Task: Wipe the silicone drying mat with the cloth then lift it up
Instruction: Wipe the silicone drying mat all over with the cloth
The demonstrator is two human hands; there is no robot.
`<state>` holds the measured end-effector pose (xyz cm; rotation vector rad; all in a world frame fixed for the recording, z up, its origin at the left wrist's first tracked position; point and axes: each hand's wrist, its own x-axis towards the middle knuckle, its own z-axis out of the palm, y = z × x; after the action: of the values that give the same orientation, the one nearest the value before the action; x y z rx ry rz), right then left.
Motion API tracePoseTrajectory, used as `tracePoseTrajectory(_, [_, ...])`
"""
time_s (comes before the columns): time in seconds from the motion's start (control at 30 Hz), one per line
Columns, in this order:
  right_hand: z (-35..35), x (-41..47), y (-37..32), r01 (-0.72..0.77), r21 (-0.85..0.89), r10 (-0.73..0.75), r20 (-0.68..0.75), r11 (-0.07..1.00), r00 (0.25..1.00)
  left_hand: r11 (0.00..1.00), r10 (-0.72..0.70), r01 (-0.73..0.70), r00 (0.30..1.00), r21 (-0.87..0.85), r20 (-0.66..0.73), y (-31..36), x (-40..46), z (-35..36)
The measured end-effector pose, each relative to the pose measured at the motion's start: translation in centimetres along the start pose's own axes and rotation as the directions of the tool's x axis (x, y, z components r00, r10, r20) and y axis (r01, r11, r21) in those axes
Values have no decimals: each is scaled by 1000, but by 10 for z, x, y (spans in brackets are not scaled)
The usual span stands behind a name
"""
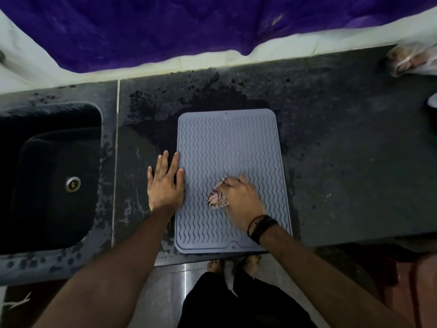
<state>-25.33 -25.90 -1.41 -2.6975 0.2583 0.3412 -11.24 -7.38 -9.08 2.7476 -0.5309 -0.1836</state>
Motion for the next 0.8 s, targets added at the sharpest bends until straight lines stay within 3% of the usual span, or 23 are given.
tracePoseTrajectory(0.17, [-40,68,0,-39,-5,38,-180,999,983,1000,4,-4,1000,3,0,1,0,0])
tracePoseTrajectory(0.33, [-43,108,4,-113,-105,103,-97,988,990,1000,-10,10,1000,25,25,3,1,-3])
tracePoseTrajectory(0.63, [-5,31,5,-16,-106,15,-11,994,1000,1000,-14,13,1000,23,24,3,-1,-4])
tracePoseTrajectory(0.8, [-28,68,5,-8,-22,4,-139,1000,990,1000,-10,10,1000,5,16,2,1,-3])
